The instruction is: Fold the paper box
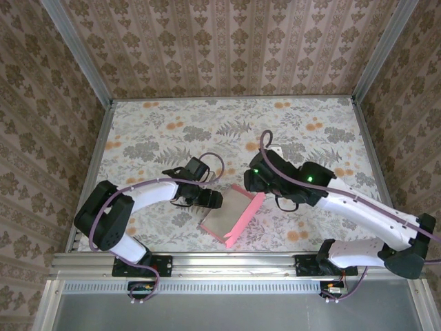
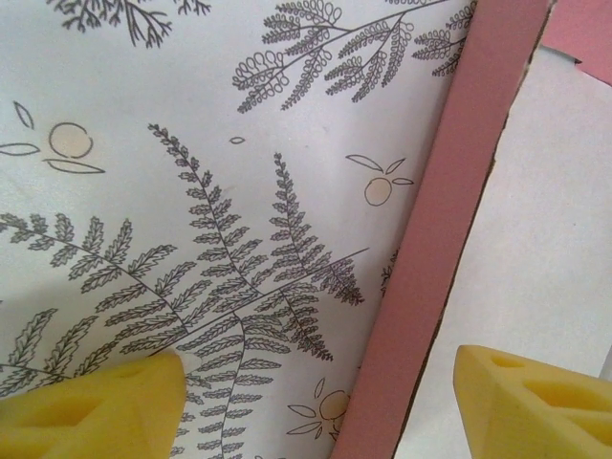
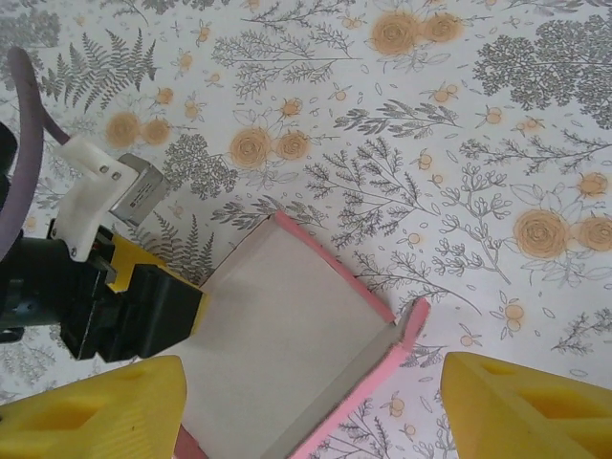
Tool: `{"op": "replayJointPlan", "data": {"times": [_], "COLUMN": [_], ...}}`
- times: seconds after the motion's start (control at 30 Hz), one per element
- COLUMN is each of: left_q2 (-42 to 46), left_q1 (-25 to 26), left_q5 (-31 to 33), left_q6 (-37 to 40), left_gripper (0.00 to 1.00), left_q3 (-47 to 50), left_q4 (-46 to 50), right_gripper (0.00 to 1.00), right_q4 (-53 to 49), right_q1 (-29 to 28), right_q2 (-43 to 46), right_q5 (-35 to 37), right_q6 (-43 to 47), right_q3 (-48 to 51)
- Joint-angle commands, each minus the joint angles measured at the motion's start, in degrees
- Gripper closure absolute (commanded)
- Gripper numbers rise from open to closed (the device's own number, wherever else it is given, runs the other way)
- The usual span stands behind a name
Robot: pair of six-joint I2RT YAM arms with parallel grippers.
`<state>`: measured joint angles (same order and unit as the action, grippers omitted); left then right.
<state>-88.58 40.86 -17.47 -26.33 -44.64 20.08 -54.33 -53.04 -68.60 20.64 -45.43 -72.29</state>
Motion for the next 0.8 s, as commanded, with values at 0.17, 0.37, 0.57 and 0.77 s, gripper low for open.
{"op": "replayJointPlan", "data": {"times": [0.17, 0.37, 0.57, 0.77], "left_q2": [-0.74, -0.32, 1.03, 2.62], "left_q1": [2.19, 4.0, 4.31, 4.36], "left_q5": [-6.04, -4.59, -4.5, -6.29], "left_q6": [-5.09, -5.86, -7.06, -9.12], "left_gripper": [0.29, 0.29, 0.29, 0.3], "left_q3": [2.32, 2.71, 4.34, 6.56], "left_q4": [-2.28, -2.29, -4.02, -7.29], "right_gripper": [0.19, 0.2, 0.26, 0.36], "right_q4": [-1.44, 0.05, -1.22, -2.62], "right_q1": [-1.25, -3.21, -4.25, -5.32], "right_q2": [2.26, -2.02, -4.32, -5.16], "right_q5": [-5.44, -4.65, -4.12, -3.69], "right_q6": [-9.4, -12.97, -16.83, -19.49], "right_q3": [4.22, 3.03, 3.68, 4.51]}}
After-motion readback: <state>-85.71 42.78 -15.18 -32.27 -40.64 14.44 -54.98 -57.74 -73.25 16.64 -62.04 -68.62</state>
